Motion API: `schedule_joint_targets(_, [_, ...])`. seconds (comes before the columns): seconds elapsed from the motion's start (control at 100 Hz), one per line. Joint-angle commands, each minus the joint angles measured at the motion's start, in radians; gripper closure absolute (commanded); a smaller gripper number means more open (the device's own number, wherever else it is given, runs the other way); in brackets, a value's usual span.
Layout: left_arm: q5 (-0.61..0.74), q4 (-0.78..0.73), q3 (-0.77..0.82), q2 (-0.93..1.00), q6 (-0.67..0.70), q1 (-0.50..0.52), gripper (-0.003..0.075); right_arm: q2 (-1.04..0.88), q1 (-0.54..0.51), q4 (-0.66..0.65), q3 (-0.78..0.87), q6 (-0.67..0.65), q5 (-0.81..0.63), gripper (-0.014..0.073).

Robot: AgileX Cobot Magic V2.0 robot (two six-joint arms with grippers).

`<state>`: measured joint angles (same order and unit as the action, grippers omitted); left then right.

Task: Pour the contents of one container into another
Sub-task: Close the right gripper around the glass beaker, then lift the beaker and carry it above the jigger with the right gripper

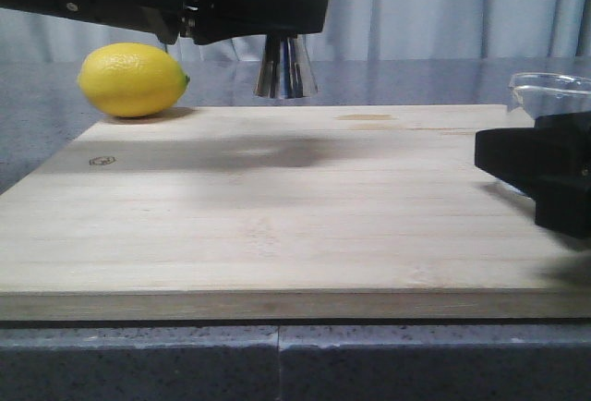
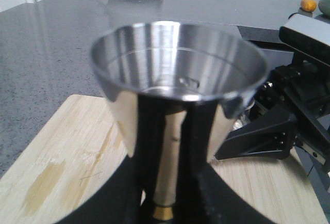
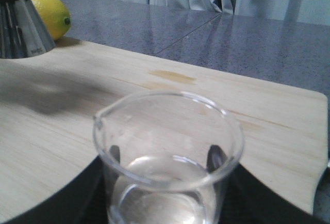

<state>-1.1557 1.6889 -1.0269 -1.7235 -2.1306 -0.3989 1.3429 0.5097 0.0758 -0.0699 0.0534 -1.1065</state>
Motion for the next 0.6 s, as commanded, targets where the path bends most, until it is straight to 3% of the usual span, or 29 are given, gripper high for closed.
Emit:
schedule_joint_targets(0.0, [-0.11,0.078,-0.03,0.053,0.008,-0.008,0.0739,-0.014,0.0,-0.018,-0.025,0.001,-0.104,0.0421])
schedule_joint_targets(0.29, [-0.111,0.078,-0.03,0.053,0.009,-0.008,0.0739,-0.018,0.0,-0.048,-0.095,0.001,-0.066,0.0421])
schedule_joint_targets(0.59, [-0.111,0.078,-0.03,0.053,0.011,-0.034,0.0739,-0.097,0.0,-0.065,-0.218,0.009,0.156,0.0421])
